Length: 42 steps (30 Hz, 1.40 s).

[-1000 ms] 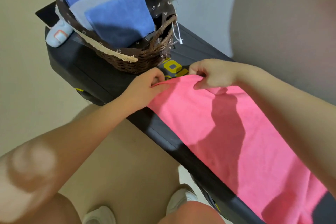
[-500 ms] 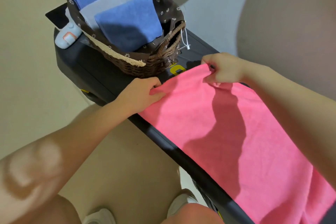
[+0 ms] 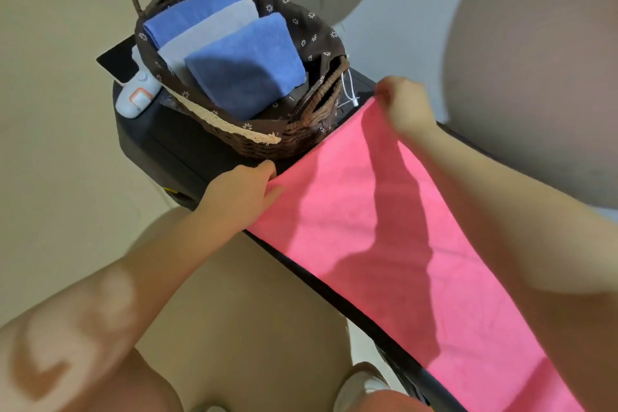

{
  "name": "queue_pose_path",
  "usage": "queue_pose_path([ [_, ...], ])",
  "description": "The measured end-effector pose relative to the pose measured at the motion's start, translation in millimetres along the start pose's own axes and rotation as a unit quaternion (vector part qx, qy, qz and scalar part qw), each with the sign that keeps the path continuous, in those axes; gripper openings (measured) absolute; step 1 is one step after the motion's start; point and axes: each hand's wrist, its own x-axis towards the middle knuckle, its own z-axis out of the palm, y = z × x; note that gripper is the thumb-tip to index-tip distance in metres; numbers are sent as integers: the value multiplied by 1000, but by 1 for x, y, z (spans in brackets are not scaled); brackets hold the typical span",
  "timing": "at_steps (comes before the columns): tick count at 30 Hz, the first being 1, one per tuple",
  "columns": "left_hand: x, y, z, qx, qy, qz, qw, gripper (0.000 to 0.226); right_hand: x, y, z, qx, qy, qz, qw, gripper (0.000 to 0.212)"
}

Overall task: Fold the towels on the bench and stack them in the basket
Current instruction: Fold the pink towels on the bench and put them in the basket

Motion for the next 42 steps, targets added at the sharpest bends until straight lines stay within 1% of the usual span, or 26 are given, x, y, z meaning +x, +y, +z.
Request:
queue_pose_path([
  [2,-4,-1,-2,68,21,-9,997,26,-5,-3,9,43,-46,-15,998,48],
  [3,-4,1,0,99,40,11,994,28,-12,-3,8,59,-59,-19,996,55],
  [4,-6,5,1,122,45,40,991,30,-19,-2,6,63,-61,-22,996,56],
  [5,-8,12,1,140,59,69,986,31,-29,0,3,60,-58,-23,996,53],
  [7,-9,35,-3,121,31,114,986,24,-53,9,-8,55,-52,-19,997,43],
  [9,-6,64,-1,89,-30,165,982,27,-82,25,-21,59,-47,7,997,37],
  [10,-3,79,1,83,-59,192,976,29,-97,36,-28,61,-44,29,997,36],
  [12,1,112,6,86,-91,245,961,31,-132,63,-43,63,-30,83,994,35],
  [13,2,129,10,86,-96,275,953,33,-152,78,-51,64,-20,112,991,36],
  [15,0,165,24,71,-94,345,931,46,-196,106,-67,60,5,172,983,35],
  [16,-2,185,30,72,-99,375,919,48,-219,120,-73,55,20,202,978,34],
  [18,-5,223,44,80,-127,412,899,38,-265,149,-82,45,56,258,964,30],
  [20,-11,259,61,65,-136,450,880,35,-307,174,-85,39,108,326,938,26],
  [23,-22,303,85,54,-118,503,854,37,-354,202,-83,52,179,433,882,27],
  [25,-27,328,99,78,-112,508,850,48,-370,215,-82,68,195,479,853,32],
  [26,-26,338,105,84,-104,501,855,56,-373,222,-81,76,198,496,842,32],
  [28,-18,353,113,77,-90,482,868,67,-368,235,-81,94,205,517,826,28],
  [30,-5,359,119,65,-99,460,880,72,-353,246,-80,110,216,523,817,19],
  [31,2,359,122,64,-110,454,882,74,-344,250,-81,115,218,521,817,23],
  [33,13,354,128,78,-123,464,874,79,-327,255,-82,125,209,515,822,36],
  [34,16,350,131,83,-120,475,868,82,-320,256,-82,130,197,513,825,35],
  [35,18,347,134,81,-116,483,864,84,-314,258,-83,129,181,510,831,29],
  [37,21,344,138,79,-113,483,865,86,-307,264,-88,120,167,492,846,8],
  [38,22,343,139,82,-111,481,866,87,-304,268,-92,126,177,480,850,4],
  [40,22,343,141,96,-100,480,866,91,-301,274,-105,134,218,467,846,14],
  [42,21,344,140,119,-93,483,863,99,-300,282,-117,127,264,468,834,22],
])
